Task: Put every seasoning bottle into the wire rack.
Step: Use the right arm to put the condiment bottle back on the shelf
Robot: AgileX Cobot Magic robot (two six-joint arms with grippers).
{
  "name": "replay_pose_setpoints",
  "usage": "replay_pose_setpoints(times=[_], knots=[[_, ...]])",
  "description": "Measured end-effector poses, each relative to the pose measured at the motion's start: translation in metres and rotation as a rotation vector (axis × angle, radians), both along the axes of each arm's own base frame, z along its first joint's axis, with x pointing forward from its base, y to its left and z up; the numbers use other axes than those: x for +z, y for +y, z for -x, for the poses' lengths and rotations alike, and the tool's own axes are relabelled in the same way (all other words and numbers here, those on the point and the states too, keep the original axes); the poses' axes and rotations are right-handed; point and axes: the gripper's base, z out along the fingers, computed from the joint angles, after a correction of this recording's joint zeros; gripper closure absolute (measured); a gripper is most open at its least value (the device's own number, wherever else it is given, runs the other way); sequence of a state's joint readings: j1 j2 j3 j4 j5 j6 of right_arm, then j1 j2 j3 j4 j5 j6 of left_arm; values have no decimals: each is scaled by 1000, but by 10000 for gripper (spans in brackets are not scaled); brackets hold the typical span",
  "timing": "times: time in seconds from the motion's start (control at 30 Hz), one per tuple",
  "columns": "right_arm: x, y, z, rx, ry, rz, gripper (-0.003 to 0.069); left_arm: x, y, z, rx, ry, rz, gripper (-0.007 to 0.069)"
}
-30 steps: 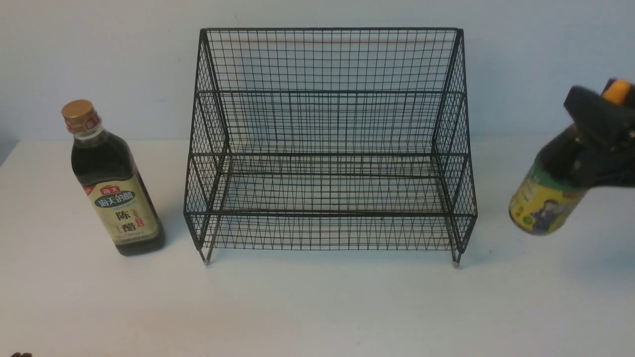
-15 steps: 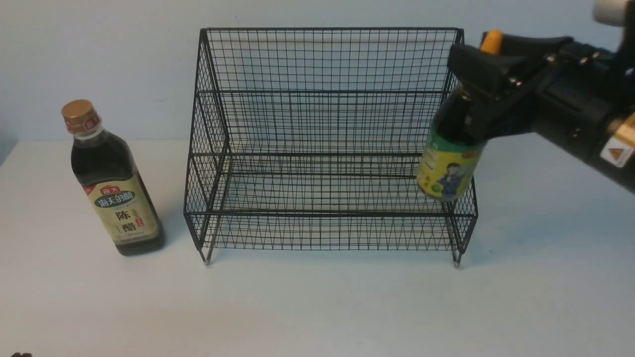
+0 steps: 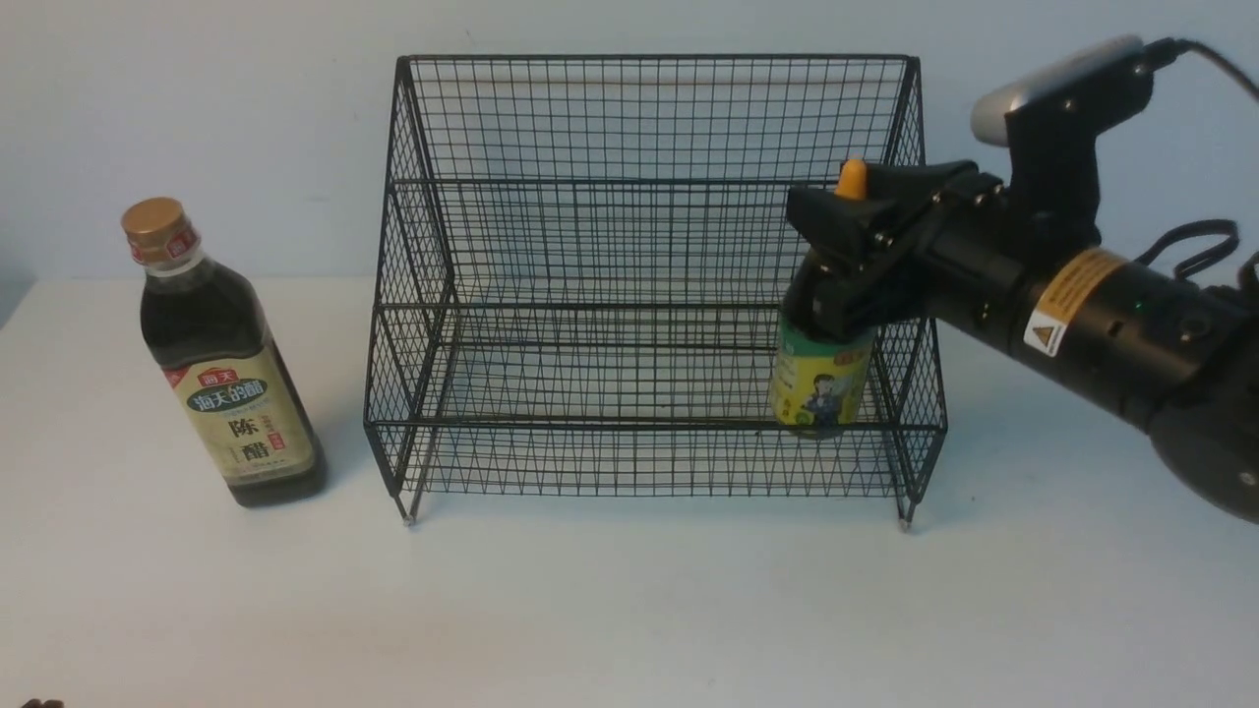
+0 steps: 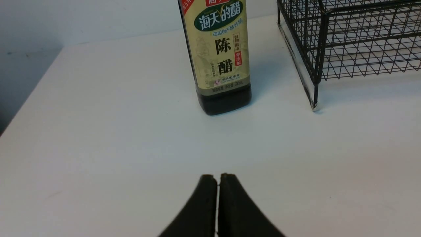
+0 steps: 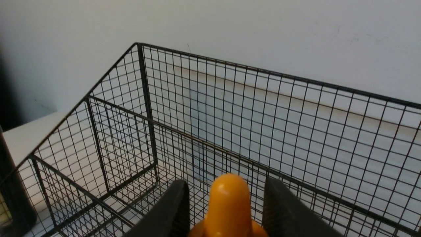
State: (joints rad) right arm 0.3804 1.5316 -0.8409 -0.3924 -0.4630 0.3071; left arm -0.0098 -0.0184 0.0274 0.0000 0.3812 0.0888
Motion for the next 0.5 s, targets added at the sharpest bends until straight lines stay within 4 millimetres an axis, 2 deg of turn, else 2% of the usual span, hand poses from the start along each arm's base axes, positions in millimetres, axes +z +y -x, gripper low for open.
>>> replay_pose_setpoints(times=[0.13, 0.5], knots=[[0, 0, 0, -1, 1, 5, 387, 0, 0, 0, 0, 0, 0, 629], [-15, -5, -1, -56, 134, 108, 387, 0, 0, 0, 0, 0, 0, 629]])
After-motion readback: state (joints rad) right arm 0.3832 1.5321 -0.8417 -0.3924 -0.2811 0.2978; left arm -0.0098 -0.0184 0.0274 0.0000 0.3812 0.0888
